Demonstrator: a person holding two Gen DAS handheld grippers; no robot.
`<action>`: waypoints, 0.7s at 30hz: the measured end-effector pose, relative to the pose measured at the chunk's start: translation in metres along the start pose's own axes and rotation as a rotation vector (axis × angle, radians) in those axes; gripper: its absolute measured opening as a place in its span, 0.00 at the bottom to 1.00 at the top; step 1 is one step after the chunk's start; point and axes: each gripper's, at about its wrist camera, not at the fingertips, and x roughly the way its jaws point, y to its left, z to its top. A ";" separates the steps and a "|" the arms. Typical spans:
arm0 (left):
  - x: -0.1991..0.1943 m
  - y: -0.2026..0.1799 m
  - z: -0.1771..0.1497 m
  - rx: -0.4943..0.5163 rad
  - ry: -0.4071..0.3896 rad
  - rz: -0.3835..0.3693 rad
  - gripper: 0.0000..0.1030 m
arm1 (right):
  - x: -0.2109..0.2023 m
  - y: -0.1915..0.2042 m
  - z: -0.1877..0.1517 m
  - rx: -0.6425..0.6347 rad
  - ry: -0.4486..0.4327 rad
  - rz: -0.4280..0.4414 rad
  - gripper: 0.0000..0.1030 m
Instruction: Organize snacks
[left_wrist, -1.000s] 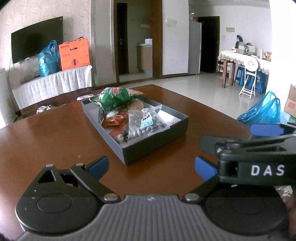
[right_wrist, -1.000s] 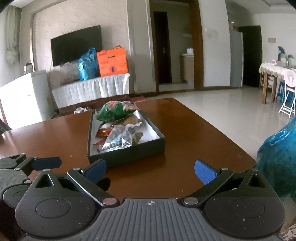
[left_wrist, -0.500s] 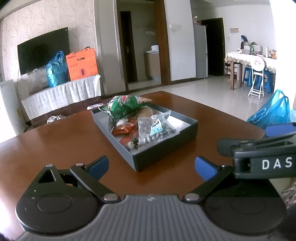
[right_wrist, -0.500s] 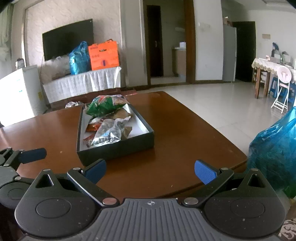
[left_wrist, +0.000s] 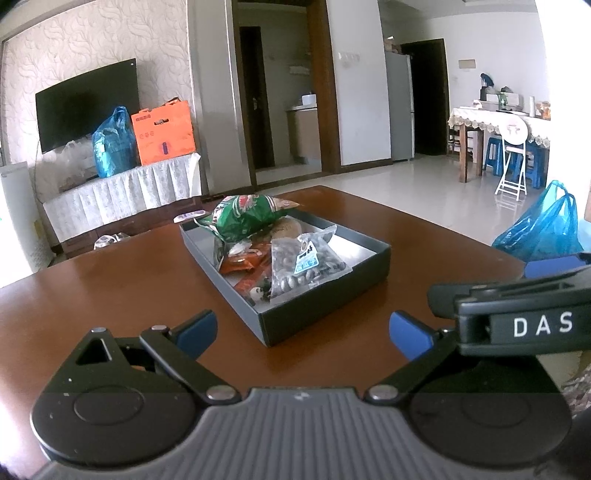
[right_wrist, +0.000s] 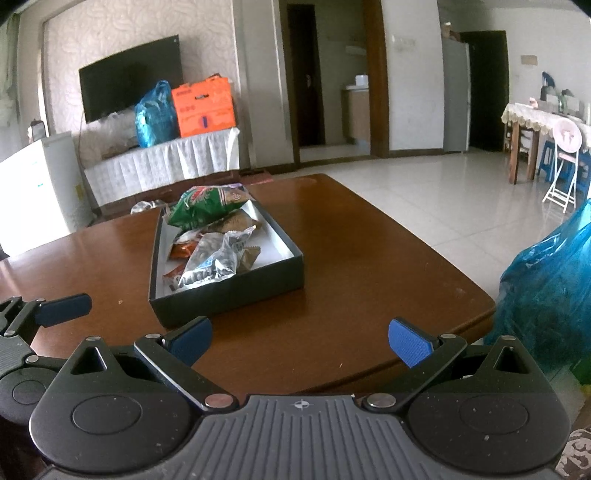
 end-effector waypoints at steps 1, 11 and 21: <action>0.000 0.000 0.000 0.000 0.000 0.000 0.98 | 0.000 0.000 0.000 0.002 0.000 0.002 1.00; 0.000 0.000 0.001 0.002 -0.001 0.002 0.98 | 0.000 -0.001 0.000 0.004 -0.002 0.002 1.00; -0.002 0.001 0.002 0.010 -0.006 0.002 0.98 | -0.002 0.000 0.000 0.003 -0.003 0.007 1.00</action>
